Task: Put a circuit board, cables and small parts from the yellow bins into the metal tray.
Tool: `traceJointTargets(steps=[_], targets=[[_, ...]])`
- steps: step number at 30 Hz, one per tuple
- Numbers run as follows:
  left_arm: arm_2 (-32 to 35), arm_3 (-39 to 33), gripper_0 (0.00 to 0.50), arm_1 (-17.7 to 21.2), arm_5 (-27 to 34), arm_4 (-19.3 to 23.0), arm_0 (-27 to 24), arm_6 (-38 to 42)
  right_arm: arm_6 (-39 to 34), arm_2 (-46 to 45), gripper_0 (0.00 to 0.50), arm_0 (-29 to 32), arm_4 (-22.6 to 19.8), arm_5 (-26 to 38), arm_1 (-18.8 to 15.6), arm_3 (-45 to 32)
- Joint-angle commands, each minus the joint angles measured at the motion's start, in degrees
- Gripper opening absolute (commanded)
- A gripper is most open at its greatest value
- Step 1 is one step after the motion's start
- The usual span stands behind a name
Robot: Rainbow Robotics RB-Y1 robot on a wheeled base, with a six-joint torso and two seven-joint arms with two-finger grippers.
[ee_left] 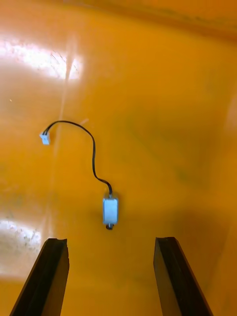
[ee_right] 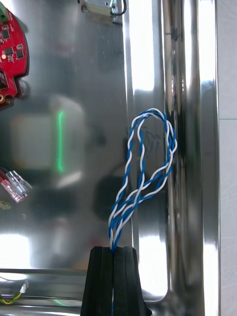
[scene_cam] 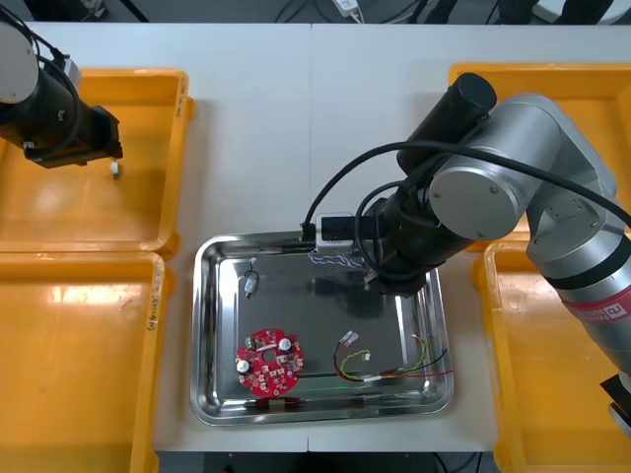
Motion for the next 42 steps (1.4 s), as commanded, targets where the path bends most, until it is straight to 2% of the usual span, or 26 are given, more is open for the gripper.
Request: traceJointTargets(steps=[1, 4, 10, 31, 32, 34, 35, 36, 38, 40, 42], targets=[[-0.6, 1.8, 0.500, 2.5, -3.4, -0.2, -2.9, -6.8, 3.0, 1.7, 0.000, 1.1, 1.2, -1.7, -2.0, -1.8], [-1.2, 2.8, 0.500, 2.5, -4.5, 0.0, -2.9, -7.2, 3.3, 1.9, 0.000, 1.7, 1.9, -2.6, -2.3, -1.8], [-3.1, 4.7, 0.500, 1.9, -7.6, 0.8, -2.9, -7.6, 3.6, 3.5, 0.000, 2.6, 6.3, -4.2, -2.2, -1.8], [-5.4, 5.9, 0.500, 0.3, -9.9, 1.6, -2.2, -8.5, 4.1, 3.7, 0.005, 4.2, 7.0, -6.1, -1.8, -1.8], [-5.4, 5.9, 0.500, 0.3, -10.1, 1.6, -2.0, -8.6, 4.1, 3.7, 0.034, 4.2, 7.3, -6.2, -1.8, -1.8], [-5.4, 5.9, 0.500, 0.3, -10.1, 1.6, -1.9, -8.7, 4.1, 3.7, 0.147, 4.2, 7.6, -6.5, -1.8, -1.8], [-5.5, 5.9, 0.500, 0.3, -10.1, 1.6, -1.9, -8.8, 4.1, 3.7, 0.254, 4.2, 7.8, -6.6, -1.7, -1.8], [-5.4, 5.9, 0.500, 0.3, -10.2, 1.6, -1.9, -8.8, 4.1, 3.7, 0.340, 4.2, 8.1, -6.6, -1.6, -1.8], [-5.7, 5.9, 0.500, 0.3, -10.3, 1.6, -1.9, -8.8, 4.0, 3.7, 0.424, 4.2, 8.4, -6.7, -1.5, -1.8], [-5.8, 5.9, 0.500, 0.3, -10.3, 1.6, -1.9, -8.8, 3.8, 3.7, 0.484, 4.2, 8.7, -6.7, -1.4, -1.8], [-5.8, 5.9, 0.500, 0.3, -10.4, 1.6, -1.7, -8.9, 3.8, 3.5, 0.500, 4.1, 8.8, -6.6, -1.4, -1.8]])
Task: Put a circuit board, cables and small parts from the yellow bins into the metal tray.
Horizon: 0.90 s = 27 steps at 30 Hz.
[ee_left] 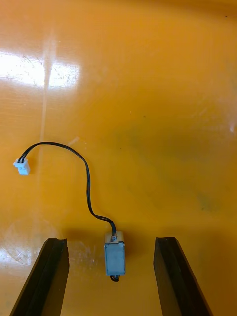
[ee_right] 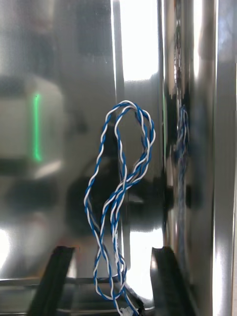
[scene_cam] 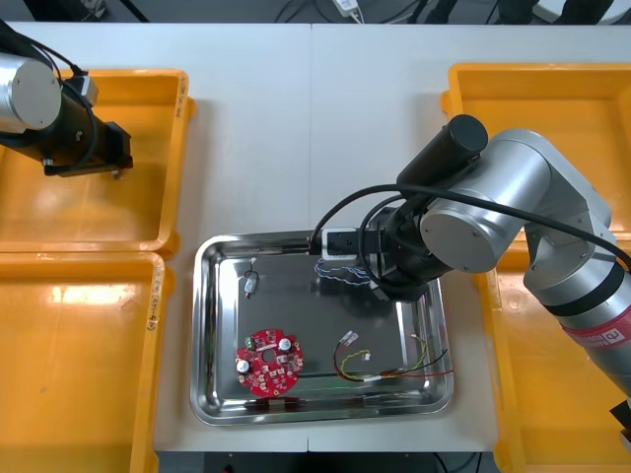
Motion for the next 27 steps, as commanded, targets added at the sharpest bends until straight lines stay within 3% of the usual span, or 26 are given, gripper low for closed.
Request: traceJointTargets(steps=[1, 8, 21, 27], targets=[[-0.7, -0.4, 0.500, 0.4, -1.0, 0.4, -1.6, -4.9, 1.8, 0.1, 0.500, 0.3, 0.5, -0.5, -0.5, -1.8], [-0.8, -0.4, 0.500, 0.4, -2.3, 0.7, -0.7, -5.2, 1.8, -2.3, 0.500, -0.1, -0.7, 1.9, -0.3, -2.2], [-1.0, -0.5, 0.500, 0.4, -2.6, 1.8, 0.8, -5.7, 0.1, -10.3, 0.500, -3.7, -3.3, 14.6, 0.5, -6.6], [-1.8, -0.4, 0.500, 0.4, -4.0, 1.9, 2.1, -5.8, -6.2, -14.6, 0.500, -5.4, -4.2, 17.2, -0.5, -9.2]])
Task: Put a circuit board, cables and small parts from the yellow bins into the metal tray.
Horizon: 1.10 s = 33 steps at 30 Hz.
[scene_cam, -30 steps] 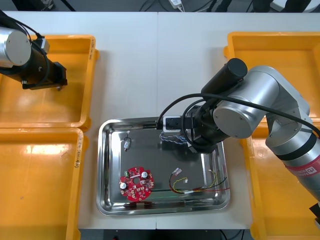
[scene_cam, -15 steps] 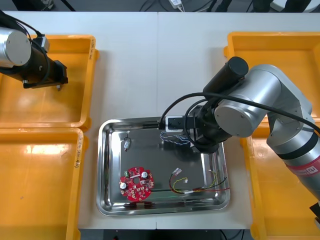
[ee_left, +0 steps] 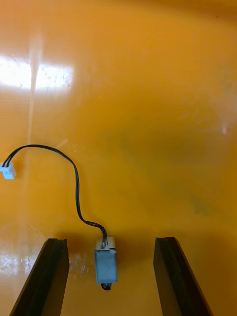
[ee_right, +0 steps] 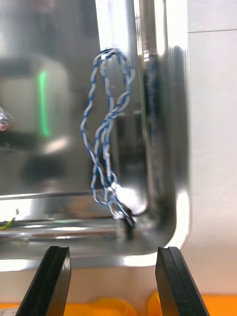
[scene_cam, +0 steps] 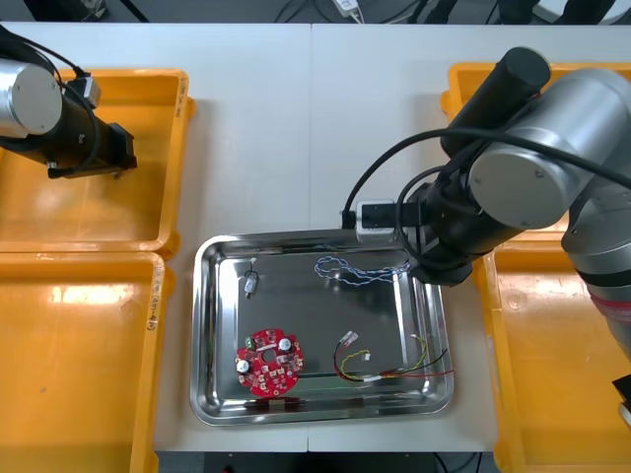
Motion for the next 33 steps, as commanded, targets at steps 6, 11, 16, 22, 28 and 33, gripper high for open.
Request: traceJointTargets(steps=[6, 11, 16, 22, 28, 33], targets=[[-1.4, -0.5, 0.500, 0.3, -2.5, 0.5, 1.6, -5.6, -15.1, -8.8, 0.500, -4.8, -5.2, 1.2, -4.2, -5.0], [-1.4, -0.6, 0.442, 0.4, -2.8, 0.5, 1.6, -5.7, -23.7, -12.8, 0.500, -4.8, -9.9, 1.2, -9.6, -5.4], [-1.4, -0.6, 0.000, 0.4, -2.8, 0.5, 1.6, -5.9, -31.4, -14.9, 0.500, -4.6, -11.5, 1.2, -14.0, -5.4], [-1.4, -0.6, 0.000, 0.4, -3.1, 0.5, 1.7, -6.1, -40.1, -16.0, 0.500, -4.2, -12.2, 1.2, -18.4, -3.9], [-1.4, -0.6, 0.000, 0.4, -3.1, 0.5, 1.6, -6.2, -47.0, -17.2, 0.500, -4.1, -15.0, -0.1, -22.2, 0.7], [-0.8, -0.9, 0.000, 0.5, -1.2, 0.1, 1.2, -6.6, -52.9, -17.4, 0.500, -3.8, -15.5, -1.4, -25.0, 3.4]])
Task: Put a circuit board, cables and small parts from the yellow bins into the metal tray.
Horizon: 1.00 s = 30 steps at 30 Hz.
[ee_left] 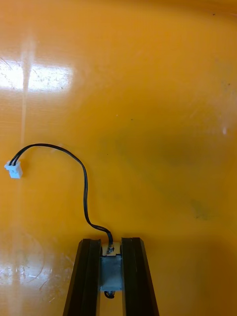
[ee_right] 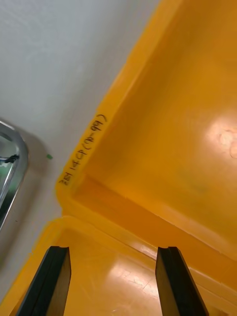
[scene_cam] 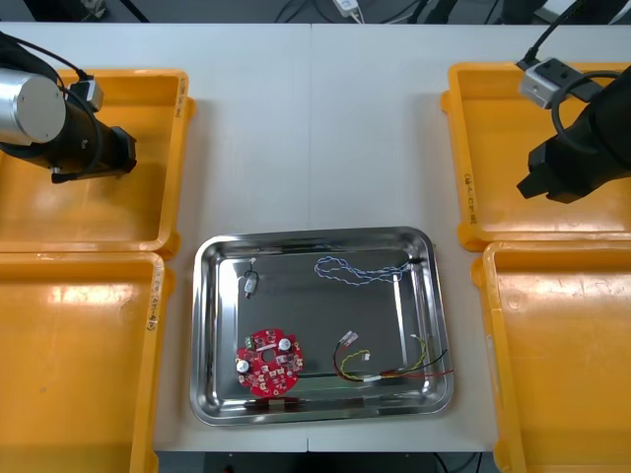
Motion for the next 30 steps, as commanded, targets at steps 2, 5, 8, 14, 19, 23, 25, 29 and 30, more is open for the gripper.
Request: traceJointTargets(steps=[2, 5, 8, 14, 19, 23, 25, 29, 30], targets=[[0.5, -1.7, 0.000, 0.5, 2.9, -0.3, 0.3, -5.9, -7.8, -2.1, 0.500, -1.0, -0.8, -1.5, -5.3, 1.5], [2.3, -4.4, 0.000, 0.9, 7.5, -0.6, 0.0, -5.8, -11.4, -2.3, 0.500, 0.2, -0.9, -2.9, -7.6, 1.8], [3.3, -6.5, 0.000, 1.2, 10.5, -0.8, -0.3, -5.5, -13.3, -2.9, 0.500, 1.2, -1.1, -3.6, -8.8, 1.9], [5.4, -12.8, 0.000, 1.4, 17.2, -1.8, -0.2, -4.4, -13.5, -7.9, 0.500, 5.4, -2.6, -4.0, -10.2, 3.0], [6.3, -17.5, 0.000, 1.3, 22.0, -3.5, -0.2, -3.6, -13.6, -10.5, 0.500, 8.5, -3.3, -4.4, -10.7, 3.0], [7.2, -22.5, 0.000, 1.1, 26.8, -3.8, -0.3, -2.3, -14.1, -11.6, 0.500, 10.2, -2.6, -4.6, -10.9, 3.0], [7.7, -24.9, 0.000, 0.9, 28.8, -3.8, -0.2, -1.8, -14.3, -11.9, 0.500, 11.1, -2.3, -5.1, -11.0, 3.0], [8.1, -30.5, 0.000, -0.3, 33.0, -3.3, -0.2, 2.9, -15.3, -13.3, 0.500, 14.2, -2.2, -6.7, -11.0, 3.0], [8.1, -31.3, 0.000, -0.6, 33.5, -3.3, -0.3, 3.3, -15.5, -13.5, 0.500, 14.5, -2.3, -7.0, -11.0, 3.0]])
